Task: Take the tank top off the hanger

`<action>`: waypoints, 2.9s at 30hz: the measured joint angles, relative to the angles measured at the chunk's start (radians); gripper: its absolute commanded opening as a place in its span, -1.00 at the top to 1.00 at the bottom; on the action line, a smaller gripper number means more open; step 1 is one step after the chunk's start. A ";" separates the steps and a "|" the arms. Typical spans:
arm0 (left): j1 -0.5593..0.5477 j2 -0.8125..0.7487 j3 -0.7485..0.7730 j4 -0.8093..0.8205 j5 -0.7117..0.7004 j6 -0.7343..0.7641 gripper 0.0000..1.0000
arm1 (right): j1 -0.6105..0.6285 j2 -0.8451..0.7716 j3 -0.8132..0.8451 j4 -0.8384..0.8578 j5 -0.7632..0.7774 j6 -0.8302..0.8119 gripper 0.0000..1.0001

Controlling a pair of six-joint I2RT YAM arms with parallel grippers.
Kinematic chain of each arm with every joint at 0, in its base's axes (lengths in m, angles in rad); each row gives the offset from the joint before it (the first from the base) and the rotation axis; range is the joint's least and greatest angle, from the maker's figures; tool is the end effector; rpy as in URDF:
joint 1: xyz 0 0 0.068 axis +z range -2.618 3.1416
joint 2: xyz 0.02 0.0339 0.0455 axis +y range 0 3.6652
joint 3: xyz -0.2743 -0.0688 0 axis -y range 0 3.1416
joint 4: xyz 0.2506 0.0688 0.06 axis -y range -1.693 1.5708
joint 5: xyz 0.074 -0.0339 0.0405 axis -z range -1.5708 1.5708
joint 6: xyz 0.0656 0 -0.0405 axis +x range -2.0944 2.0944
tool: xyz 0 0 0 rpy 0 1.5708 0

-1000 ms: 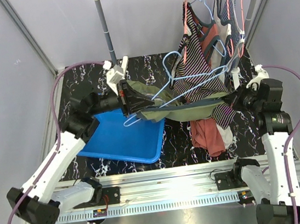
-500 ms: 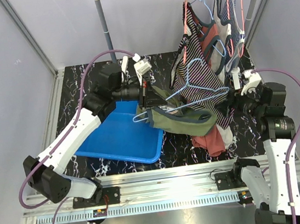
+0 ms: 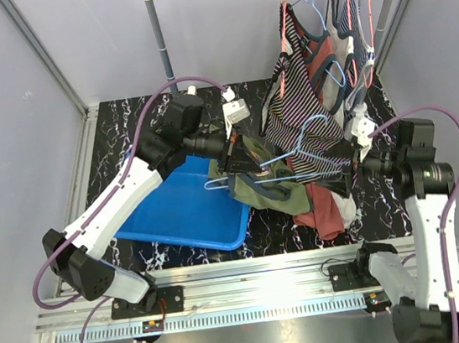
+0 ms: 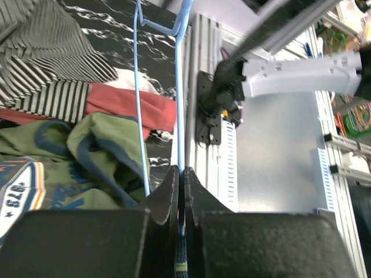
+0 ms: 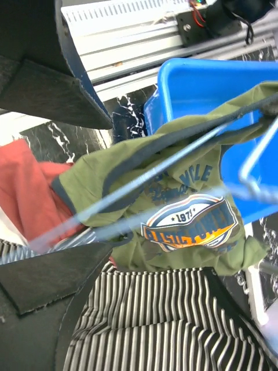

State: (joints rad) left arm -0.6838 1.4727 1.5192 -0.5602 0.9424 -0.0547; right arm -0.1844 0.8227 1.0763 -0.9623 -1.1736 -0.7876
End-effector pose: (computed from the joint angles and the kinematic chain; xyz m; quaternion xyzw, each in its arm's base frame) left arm 0.2290 -0.2551 0.4028 0.4557 0.6609 -0.5278 0.2776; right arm 0.1452 0.0345 0.3708 -0.4456 0.6537 0.2823 0.5426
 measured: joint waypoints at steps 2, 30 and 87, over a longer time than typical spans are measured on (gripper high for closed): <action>-0.008 0.000 0.000 -0.018 0.009 0.011 1.00 | 0.000 0.055 0.006 -0.009 -0.029 -0.062 -0.66; -0.042 -0.163 -0.170 0.208 -0.316 -0.150 -0.87 | 0.055 0.028 -0.011 0.060 0.056 0.111 1.00; -0.030 -0.338 -0.547 0.513 -0.703 -0.396 -0.15 | 0.055 -0.204 0.081 -0.106 0.406 0.149 1.00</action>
State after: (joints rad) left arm -0.7136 1.1347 0.9718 -0.0467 0.2390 -0.4511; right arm -0.1295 0.6189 1.1572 -1.0679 -0.7677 -0.6388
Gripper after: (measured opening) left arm 0.422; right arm 0.042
